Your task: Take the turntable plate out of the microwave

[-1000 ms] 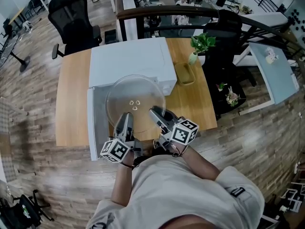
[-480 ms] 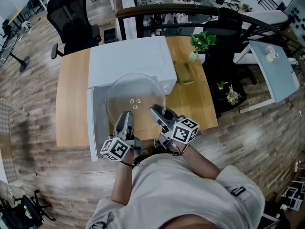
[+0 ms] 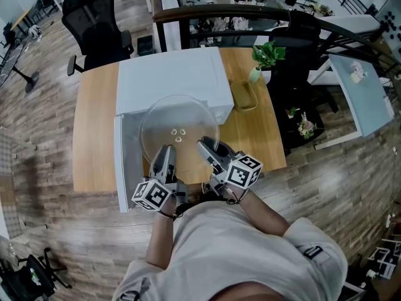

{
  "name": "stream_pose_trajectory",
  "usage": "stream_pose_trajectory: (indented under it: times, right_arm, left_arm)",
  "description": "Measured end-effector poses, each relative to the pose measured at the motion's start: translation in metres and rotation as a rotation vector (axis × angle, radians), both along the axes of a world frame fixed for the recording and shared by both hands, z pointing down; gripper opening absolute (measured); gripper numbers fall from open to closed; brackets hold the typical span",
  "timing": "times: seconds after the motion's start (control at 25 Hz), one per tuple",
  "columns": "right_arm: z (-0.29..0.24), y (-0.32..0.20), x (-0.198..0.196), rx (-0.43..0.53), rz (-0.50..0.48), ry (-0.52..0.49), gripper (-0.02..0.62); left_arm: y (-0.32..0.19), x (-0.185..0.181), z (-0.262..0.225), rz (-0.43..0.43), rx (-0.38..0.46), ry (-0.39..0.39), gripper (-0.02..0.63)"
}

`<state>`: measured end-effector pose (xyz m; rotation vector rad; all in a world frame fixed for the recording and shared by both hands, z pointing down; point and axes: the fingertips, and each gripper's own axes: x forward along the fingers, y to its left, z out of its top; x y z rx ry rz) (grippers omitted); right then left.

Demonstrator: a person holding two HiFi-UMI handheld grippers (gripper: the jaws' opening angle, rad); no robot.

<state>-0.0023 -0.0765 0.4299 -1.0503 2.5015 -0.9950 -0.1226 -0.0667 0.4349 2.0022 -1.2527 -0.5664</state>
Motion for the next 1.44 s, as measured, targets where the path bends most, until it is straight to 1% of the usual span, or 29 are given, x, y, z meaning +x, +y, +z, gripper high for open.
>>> stream_pose_trajectory:
  times: [0.2, 0.44, 1.44]
  right_arm:
    - [0.0016, -0.0012, -0.0012, -0.002, -0.004, 0.004, 0.127]
    - [0.0009, -0.0049, -0.0025, 0.019, -0.012, 0.016, 0.13]
    - [0.0017, -0.0094, -0.0039, 0.015, -0.012, 0.02, 0.132]
  left_arm:
    - [-0.0009, -0.0005, 0.0009, -0.001, -0.005, 0.001, 0.132]
    - [-0.004, -0.0011, 0.0, 0.001, 0.008, -0.006, 0.132]
    - [-0.0085, -0.0022, 0.0017, 0.006, -0.001, -0.006, 0.132]
